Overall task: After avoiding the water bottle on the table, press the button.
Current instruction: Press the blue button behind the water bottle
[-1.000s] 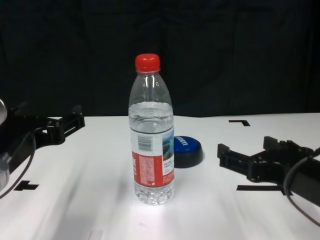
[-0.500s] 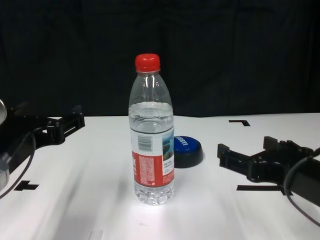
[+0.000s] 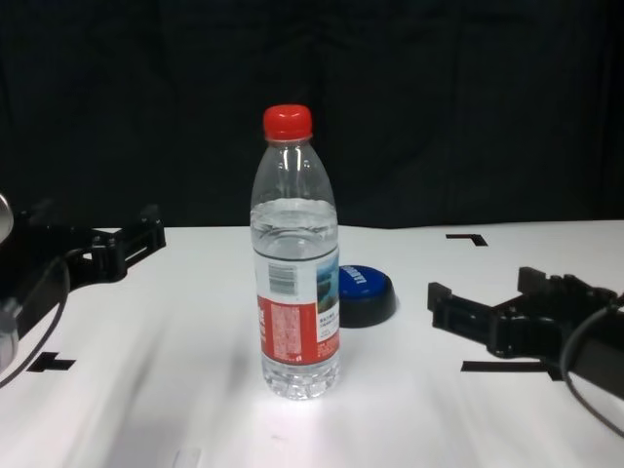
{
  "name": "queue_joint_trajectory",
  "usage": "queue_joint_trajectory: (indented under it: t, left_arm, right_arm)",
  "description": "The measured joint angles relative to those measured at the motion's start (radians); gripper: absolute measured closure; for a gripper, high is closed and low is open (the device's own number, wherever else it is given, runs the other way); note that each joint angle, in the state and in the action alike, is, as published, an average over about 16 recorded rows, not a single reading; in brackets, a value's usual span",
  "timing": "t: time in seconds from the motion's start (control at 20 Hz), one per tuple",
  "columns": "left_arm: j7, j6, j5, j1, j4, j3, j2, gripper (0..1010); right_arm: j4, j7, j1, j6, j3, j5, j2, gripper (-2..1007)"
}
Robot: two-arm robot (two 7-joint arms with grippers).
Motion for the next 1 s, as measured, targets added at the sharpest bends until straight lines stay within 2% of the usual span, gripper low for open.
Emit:
queue_joint_trajectory:
  t: [0.25, 0.45, 1.0]
  left_arm:
    - [0.0, 0.0, 0.0, 0.0, 0.0, 0.0, 0.0, 7]
    - [0.0, 0.0, 0.0, 0.0, 0.0, 0.0, 0.0, 7]
    - [0.0, 0.0, 0.0, 0.0, 0.0, 0.0, 0.0, 7]
  right_arm:
    - [-0.012, 0.007, 0.01, 0.012, 0.0, -0.005, 0.015, 2]
    - [-0.015, 0.016, 0.031, 0.021, 0.0, -0.009, 0.027, 2]
    - [0.026, 0.04, 0.122, 0.032, -0.009, -0.015, 0.045, 2]
